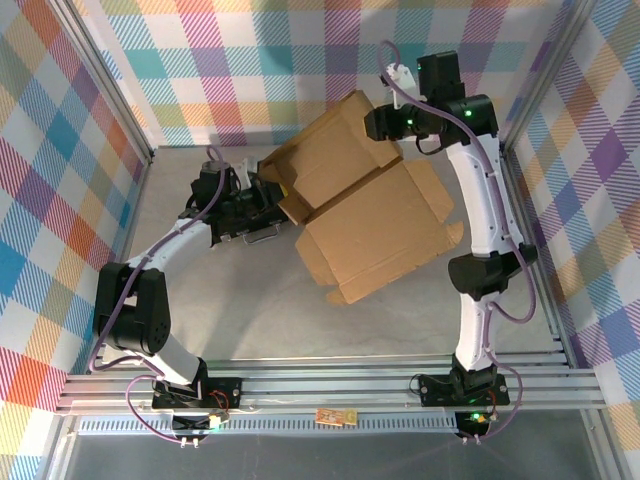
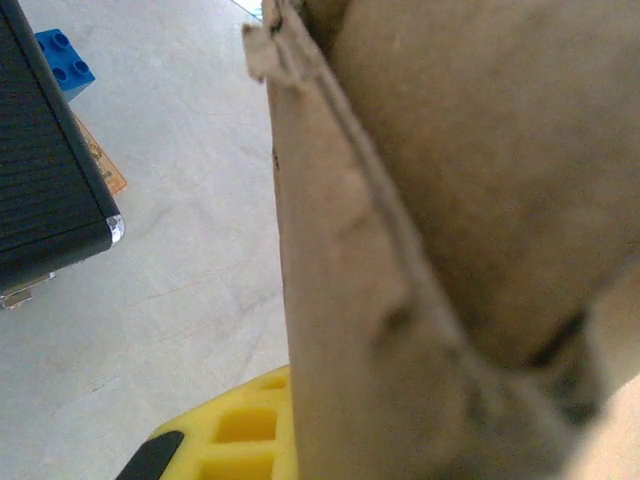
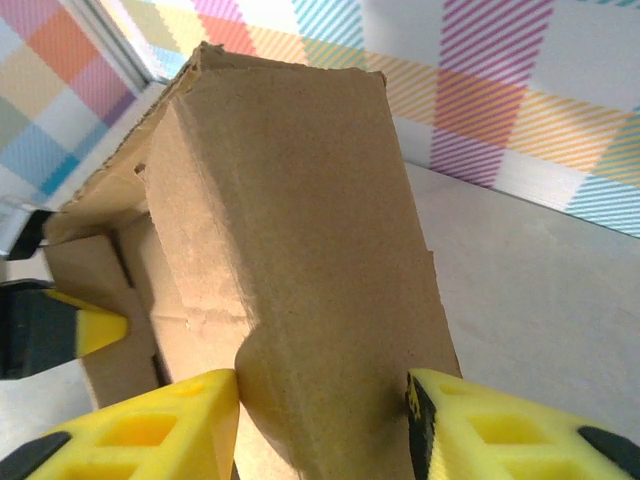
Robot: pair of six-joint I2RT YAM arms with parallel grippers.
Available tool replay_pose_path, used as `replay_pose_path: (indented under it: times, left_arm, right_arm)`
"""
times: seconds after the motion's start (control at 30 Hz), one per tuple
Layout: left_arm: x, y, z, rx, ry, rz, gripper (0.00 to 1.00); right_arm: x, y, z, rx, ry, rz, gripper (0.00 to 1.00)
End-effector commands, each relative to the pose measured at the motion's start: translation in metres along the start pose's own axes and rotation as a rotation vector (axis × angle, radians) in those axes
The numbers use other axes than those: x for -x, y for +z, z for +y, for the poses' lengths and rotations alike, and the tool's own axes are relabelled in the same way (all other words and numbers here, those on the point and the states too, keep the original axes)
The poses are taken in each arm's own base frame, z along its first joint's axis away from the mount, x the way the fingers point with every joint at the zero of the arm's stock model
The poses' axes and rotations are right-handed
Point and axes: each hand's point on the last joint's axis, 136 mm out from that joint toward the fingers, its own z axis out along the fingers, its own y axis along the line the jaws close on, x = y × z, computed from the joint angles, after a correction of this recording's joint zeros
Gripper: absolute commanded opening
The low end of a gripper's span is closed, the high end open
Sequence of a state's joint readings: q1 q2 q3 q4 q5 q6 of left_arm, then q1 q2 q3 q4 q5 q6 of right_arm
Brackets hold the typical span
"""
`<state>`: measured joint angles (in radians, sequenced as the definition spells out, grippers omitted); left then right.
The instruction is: Fold the paper box
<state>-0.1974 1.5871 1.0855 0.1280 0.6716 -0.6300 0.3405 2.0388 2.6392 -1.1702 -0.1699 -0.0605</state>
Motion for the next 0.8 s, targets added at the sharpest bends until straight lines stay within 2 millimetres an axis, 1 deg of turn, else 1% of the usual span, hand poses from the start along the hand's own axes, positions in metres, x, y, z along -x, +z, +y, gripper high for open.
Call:
replay_pose_path:
  times: [0.0,0.13,0.3,0.43,0.53,0.63,0.7,0.77]
  left_arm:
    - [0.02,-0.015,-0.037,-0.077,0.095,-0.044,0.0]
    - [0.021,-0.016,-0.038,-0.075,0.1,-0.044,0.0]
    - [0.022,-0.017,-0.04,-0.077,0.103,-0.046,0.0]
    - [0.023,-0.018,-0.042,-0.079,0.105,-0.048,0.0]
    - [0.023,-0.02,-0.044,-0.079,0.109,-0.049,0.0]
    - [0.023,-0.021,-0.045,-0.078,0.111,-0.052,0.0]
    - [0.024,-0.022,-0.047,-0.078,0.113,-0.054,0.0]
    - [0.025,-0.023,-0.048,-0.073,0.114,-0.053,0.0]
  right_arm:
    - [-0.003,0.002,-0.013,-0.131,-0.043,0.02,0.46]
    - [-0.006,0.007,-0.022,-0.241,-0.098,0.044,0.45]
    - [-0.007,0.012,-0.027,-0.302,-0.109,0.054,0.44]
    - [-0.007,0.015,-0.031,-0.338,-0.105,0.055,0.39]
    - [-0.006,0.019,-0.028,-0.352,-0.123,0.05,0.34]
    - [-0.009,0.025,-0.027,-0.367,-0.128,0.049,0.2]
    - [-0.009,0.026,-0.028,-0.375,-0.119,0.047,0.01]
    - [-0.009,0.025,-0.031,-0.393,-0.12,0.044,0.0]
